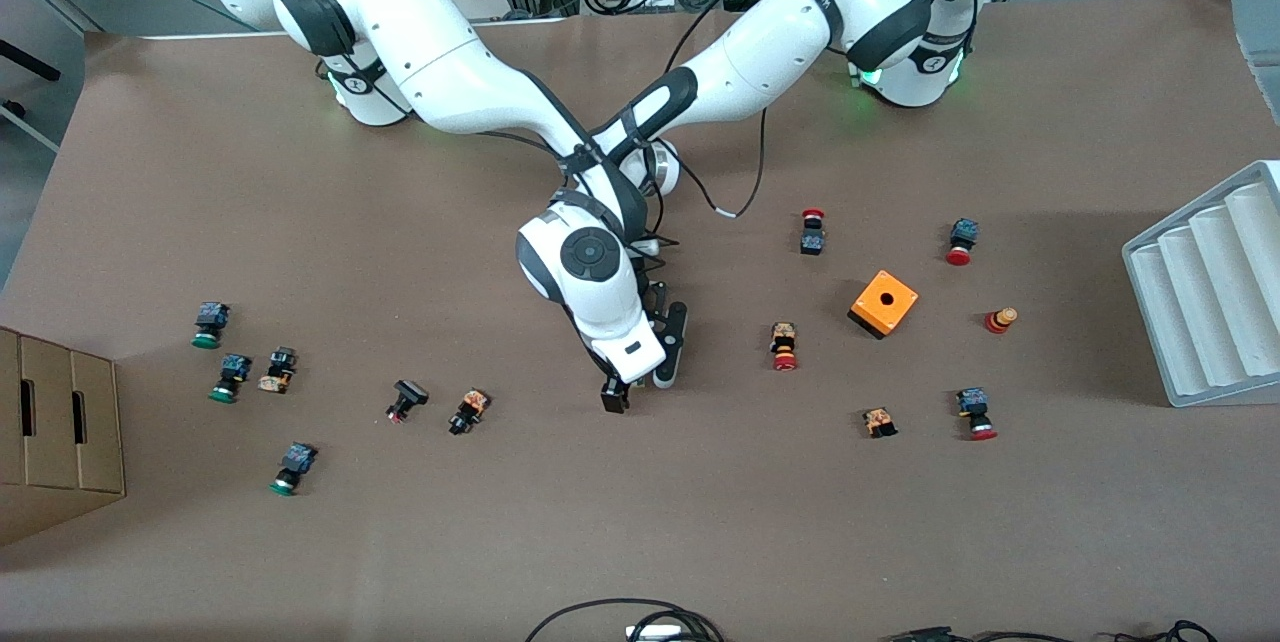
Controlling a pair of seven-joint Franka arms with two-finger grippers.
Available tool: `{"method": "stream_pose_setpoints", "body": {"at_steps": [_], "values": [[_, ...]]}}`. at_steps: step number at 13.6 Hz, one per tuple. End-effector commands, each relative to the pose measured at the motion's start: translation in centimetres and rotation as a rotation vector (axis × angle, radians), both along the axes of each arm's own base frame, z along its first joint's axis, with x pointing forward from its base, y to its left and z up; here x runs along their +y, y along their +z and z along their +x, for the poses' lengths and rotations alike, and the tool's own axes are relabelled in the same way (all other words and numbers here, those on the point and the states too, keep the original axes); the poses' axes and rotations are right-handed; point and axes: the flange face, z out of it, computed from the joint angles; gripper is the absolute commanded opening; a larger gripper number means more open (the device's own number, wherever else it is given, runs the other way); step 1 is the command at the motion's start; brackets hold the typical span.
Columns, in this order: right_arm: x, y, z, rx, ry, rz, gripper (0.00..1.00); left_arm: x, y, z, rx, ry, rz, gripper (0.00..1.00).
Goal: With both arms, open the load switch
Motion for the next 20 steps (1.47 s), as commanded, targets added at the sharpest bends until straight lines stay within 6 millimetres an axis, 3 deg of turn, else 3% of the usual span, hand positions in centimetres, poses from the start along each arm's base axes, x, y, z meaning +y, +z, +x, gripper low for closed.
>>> {"method": "stream_pose_setpoints", "body": {"at_steps": [1,6,17,20], "values": [[0.09,-0.88,-0.18,0.012,-0.008,0.007,0.92,0.14,-0.57,-0.15,-0.019,0.005,-0.004,0.54],[0.01,-0.88,-0.1,0.012,-0.008,0.006,0.92,0.14,-0.57,-0.15,-0.019,0.005,-0.004,0.54],[0.19,-0.86,-0.24,0.01,-0.006,0.007,0.77,0.14,-0.57,-0.15,-0.019,0.005,-0.004,0.54],[0.19,-0.86,-0.24,0.01,-0.006,0.007,0.76,0.19,-0.59,-0.08,-0.02,0.006,-0.003,0.54]]}}
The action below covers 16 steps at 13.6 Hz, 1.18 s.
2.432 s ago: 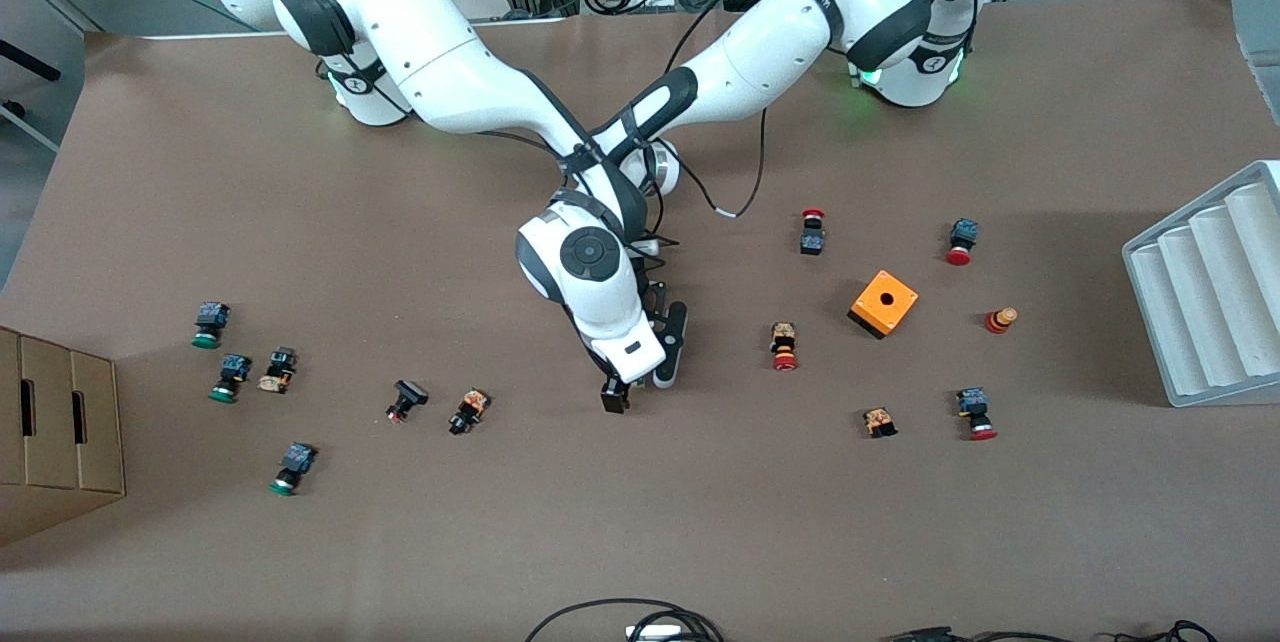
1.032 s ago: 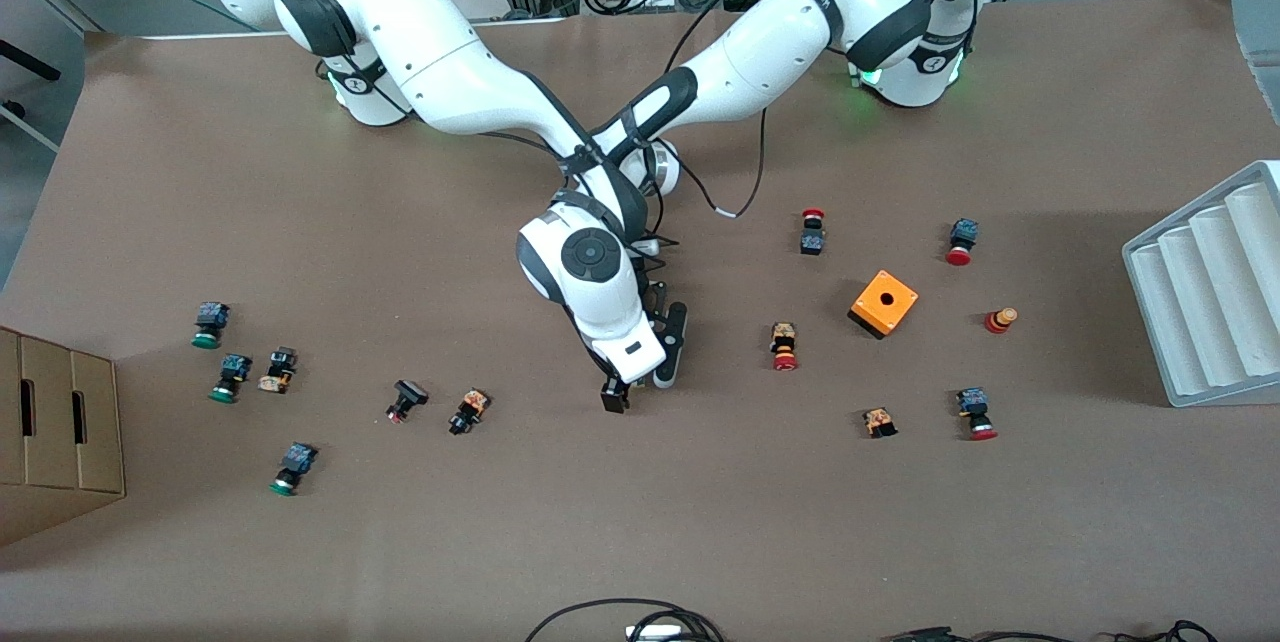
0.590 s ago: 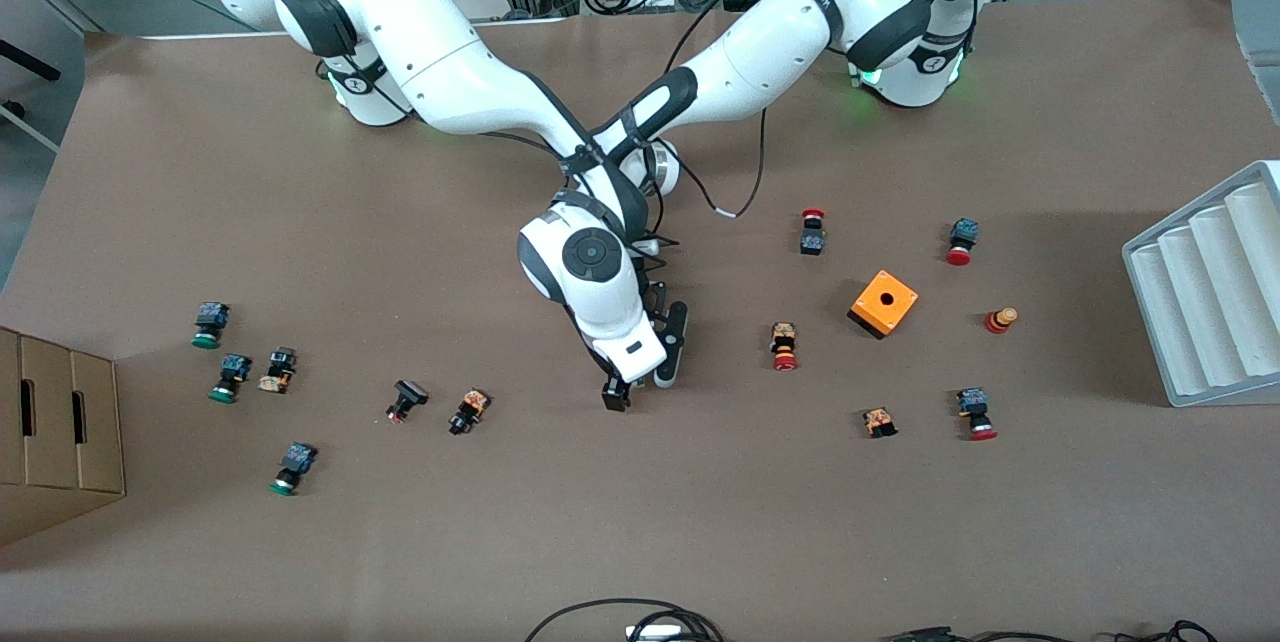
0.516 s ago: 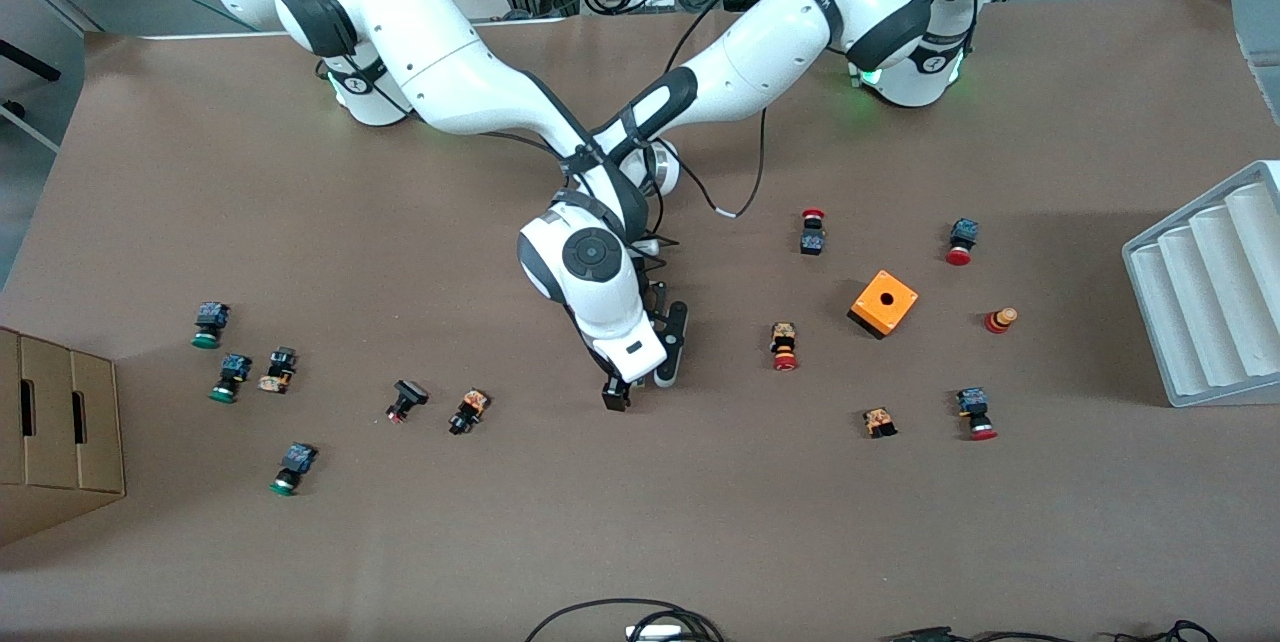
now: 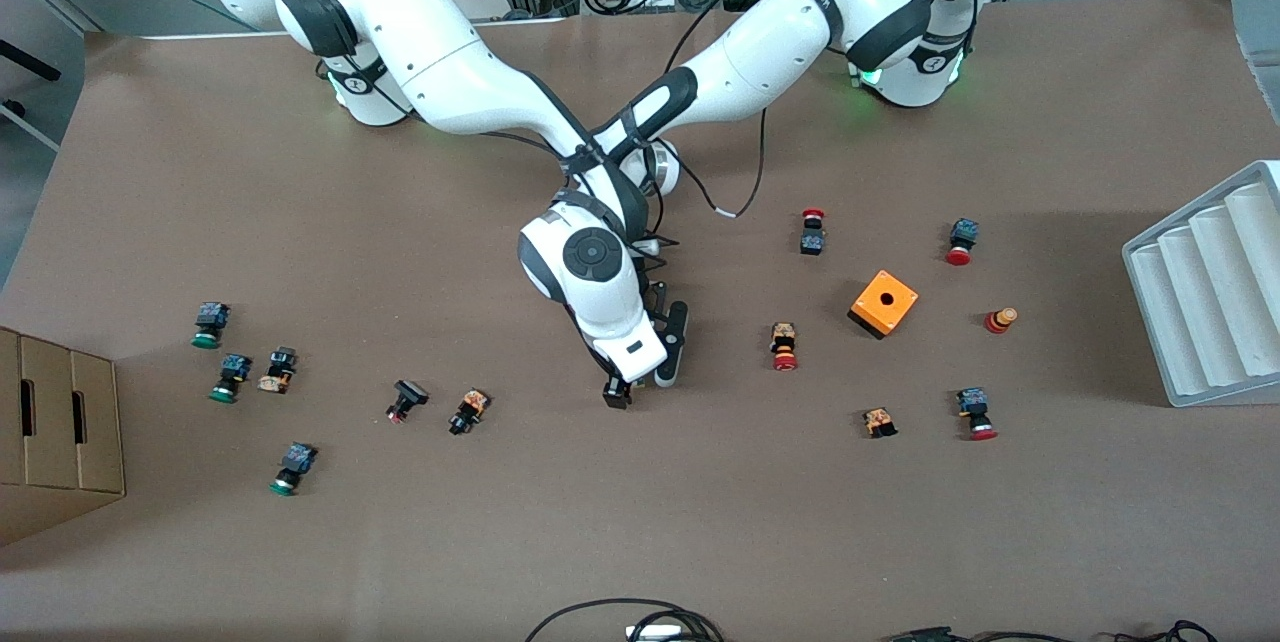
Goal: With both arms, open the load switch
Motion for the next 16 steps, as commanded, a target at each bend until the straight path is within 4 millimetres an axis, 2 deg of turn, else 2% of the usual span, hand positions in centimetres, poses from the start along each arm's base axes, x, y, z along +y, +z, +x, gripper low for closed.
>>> {"method": "stream_pose_setpoints", "body": {"at_steps": [1,3,4,5,16], "values": [[0.0,-0.6,-0.1,0.008,-0.008,0.006,0.74,0.1,-0.6,-0.1,-0.018,0.005,-0.004,0.54],[0.2,-0.7,-0.4,0.011,-0.004,0.005,0.71,0.1,-0.6,-0.1,-0.018,0.005,-0.004,0.54],[0.2,-0.7,-0.6,0.012,-0.003,0.004,0.65,0.1,-0.6,-0.1,-0.018,0.005,-0.004,0.54],[0.6,-0.6,-0.9,0.011,0.005,0.0,0.63,0.1,-0.6,-0.1,-0.018,0.005,-0.004,0.54],[0.5,0.5,-1.0,0.03,0.007,-0.014,0.63,0.2,-0.6,-0.2,-0.017,0.005,-0.003,0.54]]}}
